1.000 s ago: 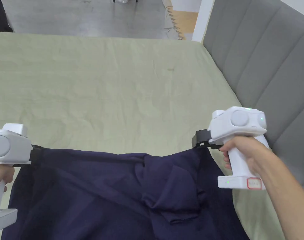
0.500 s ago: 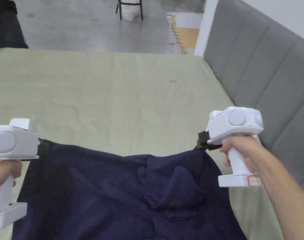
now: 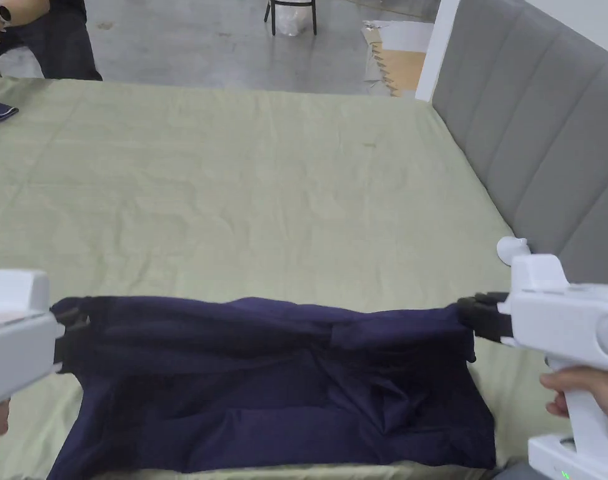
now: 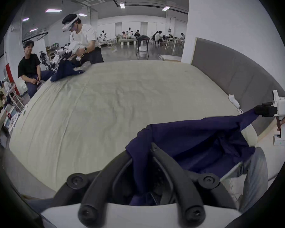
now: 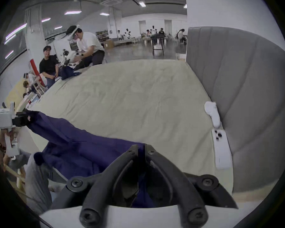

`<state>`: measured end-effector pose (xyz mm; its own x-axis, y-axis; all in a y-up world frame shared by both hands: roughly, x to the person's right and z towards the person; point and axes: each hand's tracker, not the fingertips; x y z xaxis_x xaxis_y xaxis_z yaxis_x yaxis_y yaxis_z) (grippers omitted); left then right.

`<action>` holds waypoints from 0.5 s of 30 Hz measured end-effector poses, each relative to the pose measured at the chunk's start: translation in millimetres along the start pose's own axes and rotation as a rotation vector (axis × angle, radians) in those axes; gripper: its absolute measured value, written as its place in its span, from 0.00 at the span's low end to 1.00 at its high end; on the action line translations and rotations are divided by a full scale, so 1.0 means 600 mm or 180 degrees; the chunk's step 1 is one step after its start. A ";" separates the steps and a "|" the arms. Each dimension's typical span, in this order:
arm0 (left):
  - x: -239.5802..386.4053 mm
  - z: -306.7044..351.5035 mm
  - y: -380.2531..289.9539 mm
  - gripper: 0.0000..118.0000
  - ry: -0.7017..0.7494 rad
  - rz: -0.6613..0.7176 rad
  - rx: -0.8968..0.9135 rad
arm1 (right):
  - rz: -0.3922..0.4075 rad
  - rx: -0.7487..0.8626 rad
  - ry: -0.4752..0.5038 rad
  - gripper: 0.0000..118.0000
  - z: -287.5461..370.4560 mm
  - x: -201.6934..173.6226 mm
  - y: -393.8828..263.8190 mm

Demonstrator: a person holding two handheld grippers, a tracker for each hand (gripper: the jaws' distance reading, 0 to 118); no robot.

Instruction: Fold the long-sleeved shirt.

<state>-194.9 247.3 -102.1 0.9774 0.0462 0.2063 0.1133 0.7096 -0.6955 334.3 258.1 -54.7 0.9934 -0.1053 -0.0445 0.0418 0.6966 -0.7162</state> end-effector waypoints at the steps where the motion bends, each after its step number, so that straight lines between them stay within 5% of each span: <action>1: -0.001 0.008 -0.023 0.10 0.0005 0.0056 -0.0046 | -0.0031 -0.0008 0.0028 0.05 0.010 0.001 -0.023; 3: 0.000 0.011 -0.068 0.11 0.0056 0.0117 -0.0155 | -0.0072 -0.0090 0.0000 0.05 0.020 -0.003 -0.065; 10: 0.028 -0.081 -0.191 0.11 0.0171 -0.0123 -0.1186 | 0.0732 -0.1392 -0.0318 0.05 -0.098 -0.013 -0.164; 14: 0.038 -0.085 -0.184 0.13 0.0264 -0.0090 -0.1001 | 0.0689 -0.1274 -0.0420 0.05 -0.125 -0.024 -0.175; 15: 0.029 -0.087 -0.181 0.22 0.0254 -0.0021 -0.0983 | 0.0667 -0.1263 -0.0424 0.05 -0.123 -0.025 -0.169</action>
<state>-180.7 134.5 -58.6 0.9860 -0.0216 0.1652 0.1564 0.4621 -0.8729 307.3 136.8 -32.7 0.9822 0.1187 -0.1455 -0.1794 0.3652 -0.9135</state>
